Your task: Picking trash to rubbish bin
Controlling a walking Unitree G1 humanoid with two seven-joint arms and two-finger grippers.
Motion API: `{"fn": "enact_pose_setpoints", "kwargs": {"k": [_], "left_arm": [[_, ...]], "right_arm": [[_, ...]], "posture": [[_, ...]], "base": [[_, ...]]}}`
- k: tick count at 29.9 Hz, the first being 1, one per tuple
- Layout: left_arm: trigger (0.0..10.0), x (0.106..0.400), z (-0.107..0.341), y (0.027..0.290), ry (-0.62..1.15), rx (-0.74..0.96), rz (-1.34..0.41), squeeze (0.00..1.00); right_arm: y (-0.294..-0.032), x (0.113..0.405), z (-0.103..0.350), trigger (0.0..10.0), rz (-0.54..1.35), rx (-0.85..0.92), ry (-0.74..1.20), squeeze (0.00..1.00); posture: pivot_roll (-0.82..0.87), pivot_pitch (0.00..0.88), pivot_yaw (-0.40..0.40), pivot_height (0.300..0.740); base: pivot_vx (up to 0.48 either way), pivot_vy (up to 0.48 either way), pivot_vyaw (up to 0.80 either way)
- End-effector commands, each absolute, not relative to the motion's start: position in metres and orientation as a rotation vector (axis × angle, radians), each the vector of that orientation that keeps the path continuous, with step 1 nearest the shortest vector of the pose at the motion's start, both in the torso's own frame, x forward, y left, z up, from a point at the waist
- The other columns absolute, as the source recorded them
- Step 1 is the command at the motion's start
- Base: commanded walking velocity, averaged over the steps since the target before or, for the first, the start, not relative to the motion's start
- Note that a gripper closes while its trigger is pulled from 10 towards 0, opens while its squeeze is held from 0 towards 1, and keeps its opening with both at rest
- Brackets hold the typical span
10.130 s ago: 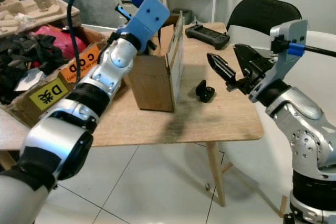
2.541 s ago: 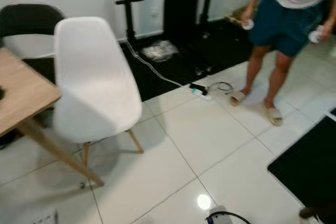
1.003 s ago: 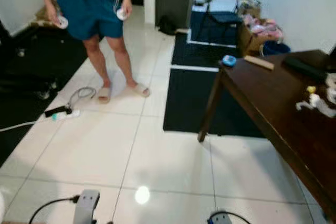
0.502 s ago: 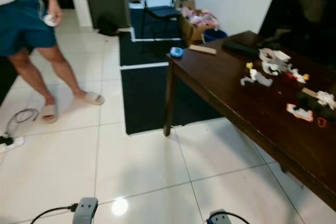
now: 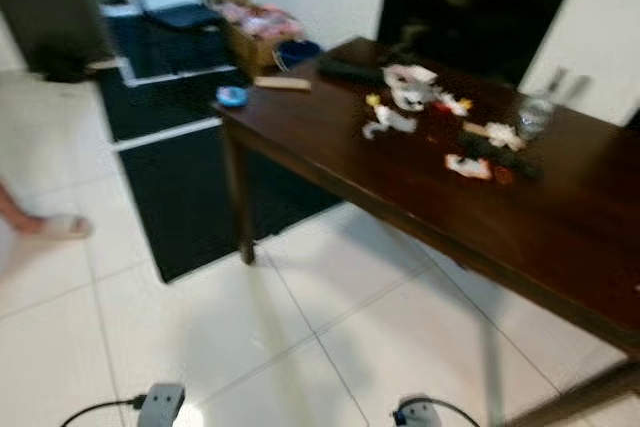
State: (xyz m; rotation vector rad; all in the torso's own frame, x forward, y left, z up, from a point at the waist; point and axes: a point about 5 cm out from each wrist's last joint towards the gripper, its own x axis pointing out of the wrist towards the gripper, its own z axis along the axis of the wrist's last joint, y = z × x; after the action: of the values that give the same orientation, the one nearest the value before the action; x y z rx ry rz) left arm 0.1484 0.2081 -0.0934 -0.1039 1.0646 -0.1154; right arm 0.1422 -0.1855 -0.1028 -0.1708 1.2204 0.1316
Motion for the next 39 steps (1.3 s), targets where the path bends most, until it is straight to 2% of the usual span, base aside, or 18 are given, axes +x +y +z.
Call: {"fn": "enact_pose_setpoints", "kwargs": {"k": [1,4,28,39], "left_arm": [[10.0,0.1456,-0.0947,0.2072,1.076,-0.106,-0.116,0.00],[10.0,0.1457,-0.0947,0.2071,1.075,-0.106,-0.117,0.00],[10.0,0.1461,-0.0941,0.2109,1.061,-0.166,-0.055,0.00],[10.0,0.1468,-0.0937,0.2110,1.060,-0.160,-0.064,0.00]], "right_arm": [[-0.1661,0.1356,-0.1067,10.0,0.176,-0.110,1.241,0.00],[-0.1656,0.1352,-0.1068,10.0,0.172,-0.102,1.239,0.00],[-0.1694,0.1279,-0.1088,10.0,0.172,-0.108,1.244,0.00],[-0.1690,0.1290,-0.1085,10.0,0.174,-0.107,1.242,0.00]], "posture": [[0.12,0.089,-0.001,0.740],[0.12,0.089,0.002,0.740],[0.12,0.088,-0.004,0.740],[0.12,0.085,-0.004,0.740]], "base": [[0.000,0.000,-0.77],[0.000,0.000,-0.77],[0.000,0.000,0.00],[0.267,0.000,0.00]]}}
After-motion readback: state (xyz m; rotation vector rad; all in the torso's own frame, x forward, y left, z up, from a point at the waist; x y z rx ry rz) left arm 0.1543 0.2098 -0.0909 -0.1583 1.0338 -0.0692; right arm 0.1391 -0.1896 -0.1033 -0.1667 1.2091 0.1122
